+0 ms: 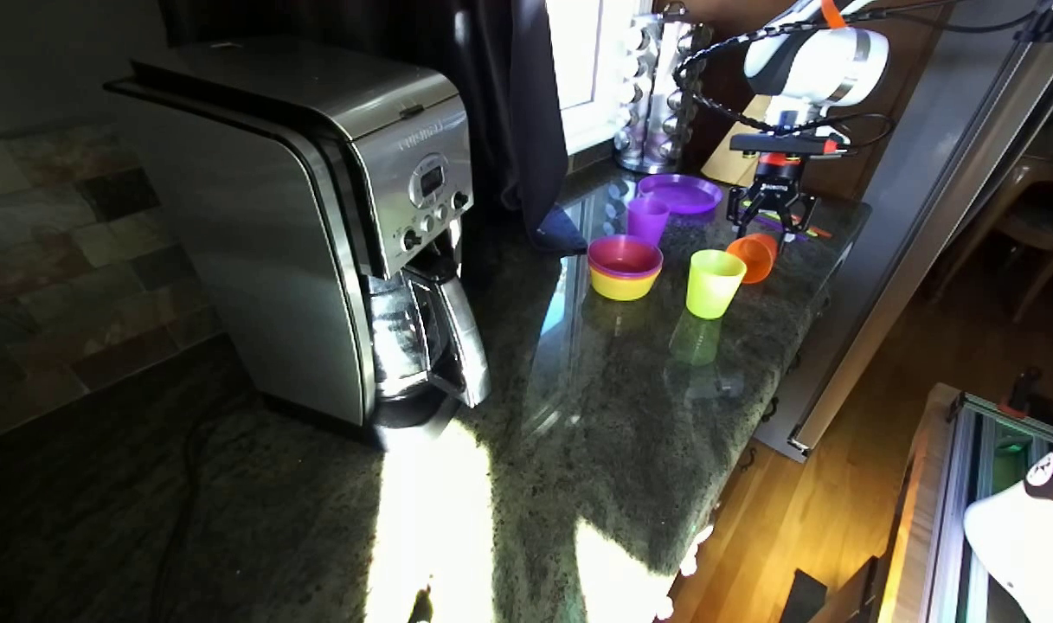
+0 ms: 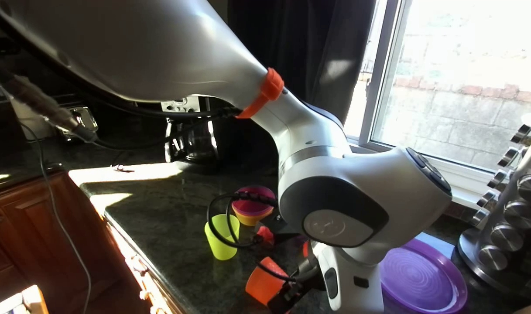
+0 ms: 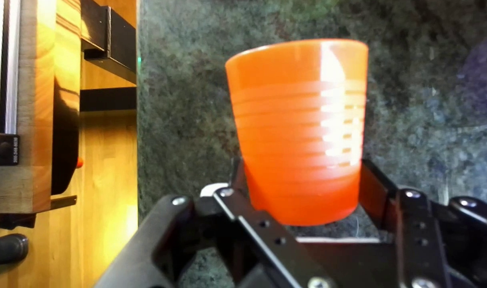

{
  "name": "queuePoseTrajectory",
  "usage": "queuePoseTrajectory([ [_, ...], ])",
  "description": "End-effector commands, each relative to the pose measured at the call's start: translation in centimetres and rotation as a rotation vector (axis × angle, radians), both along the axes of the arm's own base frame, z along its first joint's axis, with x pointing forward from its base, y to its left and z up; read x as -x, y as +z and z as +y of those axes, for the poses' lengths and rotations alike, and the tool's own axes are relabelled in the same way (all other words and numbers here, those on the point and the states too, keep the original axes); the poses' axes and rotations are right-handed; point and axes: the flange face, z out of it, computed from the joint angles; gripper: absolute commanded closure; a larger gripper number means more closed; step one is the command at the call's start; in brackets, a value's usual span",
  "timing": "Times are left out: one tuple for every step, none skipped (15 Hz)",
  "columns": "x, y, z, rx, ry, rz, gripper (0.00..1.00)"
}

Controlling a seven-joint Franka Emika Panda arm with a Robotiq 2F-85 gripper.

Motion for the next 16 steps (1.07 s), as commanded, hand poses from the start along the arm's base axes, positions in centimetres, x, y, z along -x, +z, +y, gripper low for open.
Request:
queuePoseTrajectory([
  [0.1,2.0,1.0,0.103,-0.018,-0.046,0.56],
  [0.0,2.7,1.4,0.147,-0.003,-0.069,0.56],
  [0.0,3.5,2.3,0.205,0.029,-0.094,0.56],
  [-0.1,3.9,2.8,0.253,0.059,-0.114,0.56],
  [0.0,4.6,3.8,0.309,0.087,-0.134,0.56],
  [0.0,5.2,4.6,0.365,0.107,-0.155,0.56],
  [0.2,5.6,5.5,0.421,0.126,-0.173,0.56],
  [0.3,6.0,6.4,0.479,0.144,-0.189,0.56],
  [0.4,6.4,7.2,0.535,0.159,-0.204,0.56],
  [0.3,6.5,7.7,0.588,0.172,-0.218,0.56],
  [0.0,6.4,8.0,0.64,0.182,-0.228,0.56],
  [-0.5,6.4,8.0,0.691,0.19,-0.23,0.56],
  [-0.8,6.6,7.8,0.742,0.193,-0.233,0.56],
  [-1.1,6.9,7.6,0.791,0.193,-0.228,0.56],
  [-0.9,7.2,7.8,0.833,0.195,-0.22,0.56],
  [-0.2,7.1,8.2,0.87,0.202,-0.202,0.56],
])
